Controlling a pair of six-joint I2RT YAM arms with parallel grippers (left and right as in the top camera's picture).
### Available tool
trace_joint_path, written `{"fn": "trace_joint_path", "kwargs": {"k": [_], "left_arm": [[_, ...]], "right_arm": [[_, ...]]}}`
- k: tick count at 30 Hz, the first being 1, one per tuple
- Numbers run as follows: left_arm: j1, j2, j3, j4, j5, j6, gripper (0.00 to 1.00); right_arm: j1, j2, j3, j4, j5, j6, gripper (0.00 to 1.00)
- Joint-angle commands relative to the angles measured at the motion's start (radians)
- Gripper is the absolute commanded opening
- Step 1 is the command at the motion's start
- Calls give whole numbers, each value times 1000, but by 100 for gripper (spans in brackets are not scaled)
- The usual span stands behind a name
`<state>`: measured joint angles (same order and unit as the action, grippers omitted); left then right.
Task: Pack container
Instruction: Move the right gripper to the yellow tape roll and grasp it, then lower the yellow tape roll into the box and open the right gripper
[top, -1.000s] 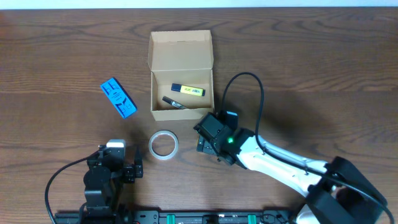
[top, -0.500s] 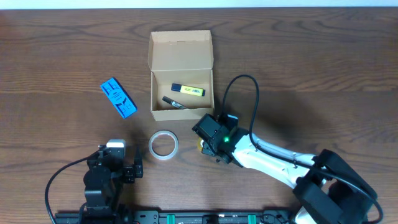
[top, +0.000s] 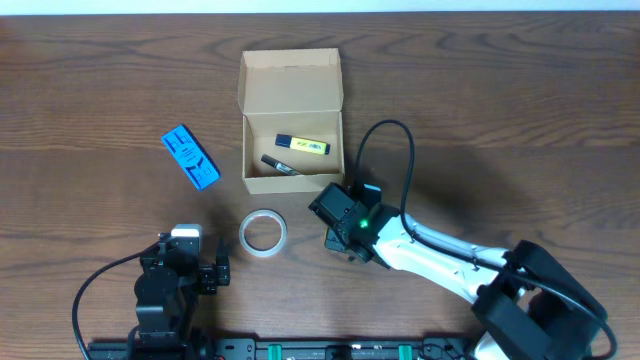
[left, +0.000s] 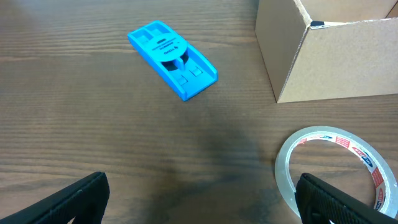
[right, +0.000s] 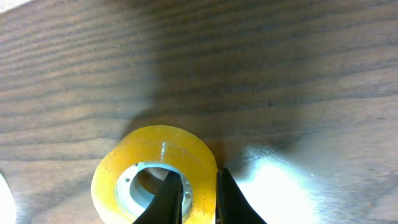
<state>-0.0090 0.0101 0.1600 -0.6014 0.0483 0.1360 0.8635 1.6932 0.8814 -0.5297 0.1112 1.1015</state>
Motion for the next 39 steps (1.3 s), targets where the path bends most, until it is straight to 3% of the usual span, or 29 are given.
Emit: {"fn": "trace_joint_path", "kwargs": {"k": [1,10,17,22,30,39], "left_arm": [[4,-6,-6,1,-7,14,96],[4,-6,-6,1,-7,14,95],[4,-6,-6,1,-7,14,96],[4,-6,-6,1,-7,14,95],[4,-6,-6,1,-7,14,95],[4,-6,-6,1,-7,14,96]], "right_arm": [[6,-16,37,-40,12,-58,1],[11,-157,182,-193,28,-163,1],[-12,-222,327,-185,86,-412,3],[-96,-130,462,-167,80,-563,10],[-177,135,682,-171,-11,-739,12],[-175,297,729,-190,-16,-848,12]]}}
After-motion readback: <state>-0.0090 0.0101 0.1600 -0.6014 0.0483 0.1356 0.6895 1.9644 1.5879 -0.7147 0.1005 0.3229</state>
